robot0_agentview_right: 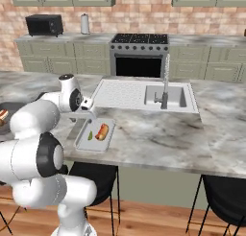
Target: Place one cooked food and one vegetable from the large plate to each tupperware container.
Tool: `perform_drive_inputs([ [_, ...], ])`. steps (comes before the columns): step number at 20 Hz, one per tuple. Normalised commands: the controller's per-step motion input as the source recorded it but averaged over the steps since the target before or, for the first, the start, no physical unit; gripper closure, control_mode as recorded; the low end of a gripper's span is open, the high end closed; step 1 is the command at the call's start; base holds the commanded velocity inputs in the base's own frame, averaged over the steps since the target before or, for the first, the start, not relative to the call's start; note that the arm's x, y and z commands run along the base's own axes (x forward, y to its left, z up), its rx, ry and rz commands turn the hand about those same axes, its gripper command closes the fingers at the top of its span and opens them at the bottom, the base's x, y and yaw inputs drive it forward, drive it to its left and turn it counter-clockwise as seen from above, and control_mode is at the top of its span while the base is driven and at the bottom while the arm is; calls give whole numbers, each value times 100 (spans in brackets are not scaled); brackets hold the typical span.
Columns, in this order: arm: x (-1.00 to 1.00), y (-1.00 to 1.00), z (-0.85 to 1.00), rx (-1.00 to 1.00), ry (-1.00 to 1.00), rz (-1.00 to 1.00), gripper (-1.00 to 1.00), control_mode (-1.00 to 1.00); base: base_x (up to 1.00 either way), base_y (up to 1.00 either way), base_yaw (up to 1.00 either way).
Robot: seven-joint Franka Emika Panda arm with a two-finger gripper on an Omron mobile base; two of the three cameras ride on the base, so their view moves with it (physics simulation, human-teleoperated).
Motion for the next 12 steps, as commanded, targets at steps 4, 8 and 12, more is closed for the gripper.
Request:
perform_drive_inputs([
  [4, -100, -22, 63, 8, -23, 0, -100, -100, 0, 0, 0],
  [8, -99, -3, 76, 5, -23, 8, -100, -100, 0, 0, 0],
  [12, -99, 21, 90, 0, -25, 14, -100, -100, 0, 0, 0],
])
